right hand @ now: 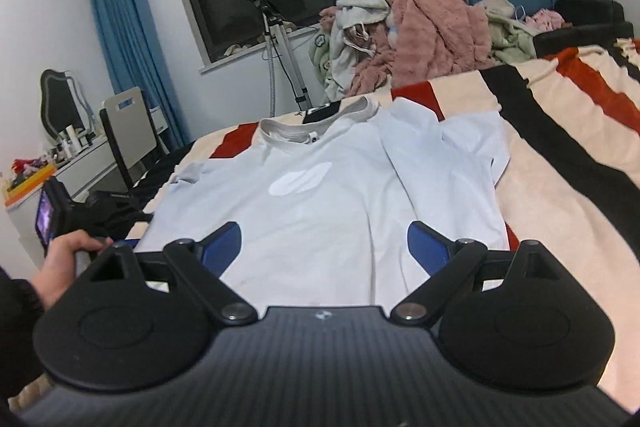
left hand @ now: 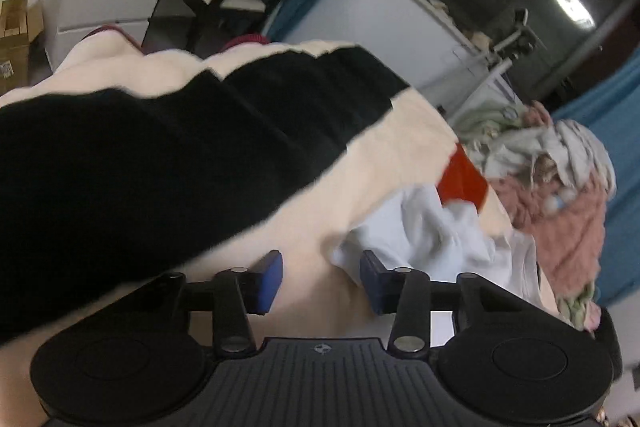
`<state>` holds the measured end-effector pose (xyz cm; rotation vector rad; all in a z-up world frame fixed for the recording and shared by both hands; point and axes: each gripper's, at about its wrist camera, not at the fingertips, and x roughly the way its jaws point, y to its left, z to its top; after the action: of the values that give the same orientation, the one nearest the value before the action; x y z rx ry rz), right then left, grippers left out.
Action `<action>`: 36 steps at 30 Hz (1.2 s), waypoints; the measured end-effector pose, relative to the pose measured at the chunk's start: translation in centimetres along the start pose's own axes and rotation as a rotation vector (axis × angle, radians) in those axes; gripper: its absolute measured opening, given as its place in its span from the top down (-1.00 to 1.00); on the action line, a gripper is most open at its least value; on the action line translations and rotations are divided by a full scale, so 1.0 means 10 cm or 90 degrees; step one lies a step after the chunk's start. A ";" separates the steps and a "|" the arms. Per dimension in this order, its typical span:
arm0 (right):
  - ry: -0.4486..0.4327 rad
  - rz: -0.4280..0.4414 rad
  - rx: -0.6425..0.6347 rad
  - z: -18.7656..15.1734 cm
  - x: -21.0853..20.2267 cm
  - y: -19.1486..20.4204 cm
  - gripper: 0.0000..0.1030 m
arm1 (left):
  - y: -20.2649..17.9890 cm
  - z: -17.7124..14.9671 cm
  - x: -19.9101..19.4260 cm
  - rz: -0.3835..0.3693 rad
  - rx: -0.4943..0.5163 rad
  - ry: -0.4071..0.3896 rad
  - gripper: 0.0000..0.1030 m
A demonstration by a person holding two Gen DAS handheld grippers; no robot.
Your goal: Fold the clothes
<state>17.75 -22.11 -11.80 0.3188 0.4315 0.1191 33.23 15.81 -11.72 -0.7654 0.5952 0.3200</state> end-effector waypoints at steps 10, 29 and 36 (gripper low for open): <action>0.011 -0.009 0.069 0.07 0.26 -0.23 -0.78 | -1.40 -0.32 -0.10 -0.026 0.427 -0.178 0.99; 0.003 -0.023 0.127 0.12 0.23 -0.49 -0.77 | -1.54 -1.54 -0.33 -0.223 0.599 0.032 0.35; 0.014 -0.026 0.126 0.09 0.25 -0.48 -0.77 | -1.13 -1.01 -0.42 -0.187 0.460 -0.017 0.30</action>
<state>20.61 -26.45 -13.63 0.5034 0.4717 0.0393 31.44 0.48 -8.65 -0.1423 0.5137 -0.1588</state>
